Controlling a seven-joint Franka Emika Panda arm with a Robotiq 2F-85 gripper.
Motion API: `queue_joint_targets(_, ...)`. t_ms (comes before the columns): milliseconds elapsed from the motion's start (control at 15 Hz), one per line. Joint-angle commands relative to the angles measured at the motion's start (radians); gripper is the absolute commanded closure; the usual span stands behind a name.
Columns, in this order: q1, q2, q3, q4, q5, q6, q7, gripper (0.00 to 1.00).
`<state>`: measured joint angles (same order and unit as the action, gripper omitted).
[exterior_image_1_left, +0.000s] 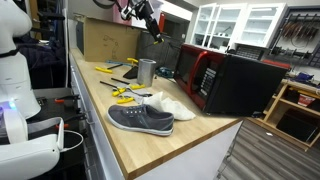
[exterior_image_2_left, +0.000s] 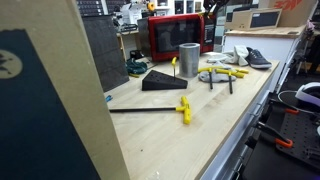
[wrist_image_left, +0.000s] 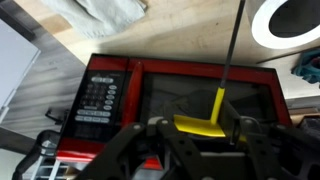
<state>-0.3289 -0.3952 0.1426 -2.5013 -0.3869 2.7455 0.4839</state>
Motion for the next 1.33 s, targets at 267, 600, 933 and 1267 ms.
queue_joint_targets(267, -0.219, 0.07, 0.218, 0.063, -0.379, 0.204, 0.218, 0.76)
queue_joint_targets(600, -0.348, 0.139, 0.379, 0.115, -0.581, 0.207, 0.445, 0.76)
queue_joint_targets(933, -0.414, 0.223, 0.529, 0.181, -0.796, 0.189, 0.659, 0.76)
queue_joint_targets(1267, -0.443, 0.336, 0.601, 0.263, -1.086, 0.136, 0.838, 0.76)
